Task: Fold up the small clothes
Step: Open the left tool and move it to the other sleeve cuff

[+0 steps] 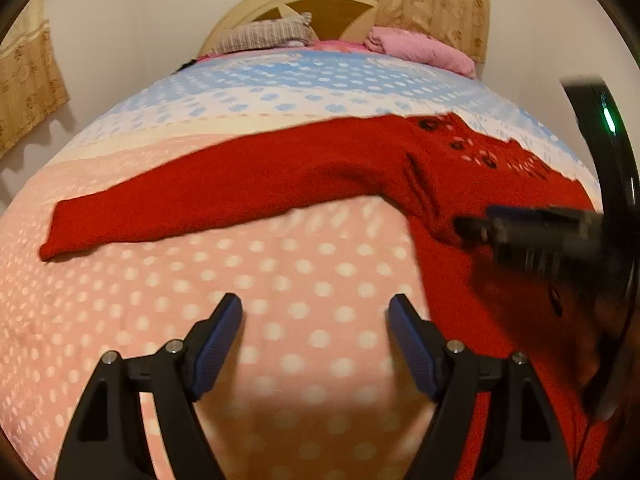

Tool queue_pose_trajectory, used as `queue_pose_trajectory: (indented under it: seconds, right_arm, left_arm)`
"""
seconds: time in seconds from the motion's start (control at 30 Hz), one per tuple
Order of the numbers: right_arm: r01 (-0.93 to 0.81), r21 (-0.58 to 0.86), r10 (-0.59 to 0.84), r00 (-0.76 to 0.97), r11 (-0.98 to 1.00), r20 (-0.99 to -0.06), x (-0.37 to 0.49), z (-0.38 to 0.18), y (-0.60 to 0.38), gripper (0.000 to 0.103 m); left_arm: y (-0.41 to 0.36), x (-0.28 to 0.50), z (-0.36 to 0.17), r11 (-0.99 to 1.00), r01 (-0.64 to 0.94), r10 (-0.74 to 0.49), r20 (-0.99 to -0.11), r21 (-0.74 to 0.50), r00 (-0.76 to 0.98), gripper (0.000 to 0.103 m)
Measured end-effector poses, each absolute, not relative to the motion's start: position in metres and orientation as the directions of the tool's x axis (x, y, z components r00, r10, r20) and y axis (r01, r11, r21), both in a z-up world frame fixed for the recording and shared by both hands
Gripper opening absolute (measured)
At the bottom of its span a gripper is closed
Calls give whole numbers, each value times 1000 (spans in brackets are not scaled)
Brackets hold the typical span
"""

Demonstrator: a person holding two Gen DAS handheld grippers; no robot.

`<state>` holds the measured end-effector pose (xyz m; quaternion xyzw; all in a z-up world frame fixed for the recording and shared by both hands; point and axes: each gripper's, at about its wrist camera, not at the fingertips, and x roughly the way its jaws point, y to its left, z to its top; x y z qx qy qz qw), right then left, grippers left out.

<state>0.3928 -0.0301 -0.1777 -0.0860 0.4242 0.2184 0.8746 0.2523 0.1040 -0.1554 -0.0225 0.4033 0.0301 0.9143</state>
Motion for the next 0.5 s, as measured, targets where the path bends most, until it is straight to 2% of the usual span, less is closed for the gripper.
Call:
queue_pose_trajectory:
  seconds: [0.17,0.5]
  right_arm:
    - [-485,67,351,525,872,-775,388,-178,-27,51]
    - [-489,46,356,564,871,-745,377,-179,-26,51]
  left_arm:
    - [146,247,-143,985,-146,165,-693,87,702,79]
    - [278,253,-138,880,-462,399,-695,109,598,79]
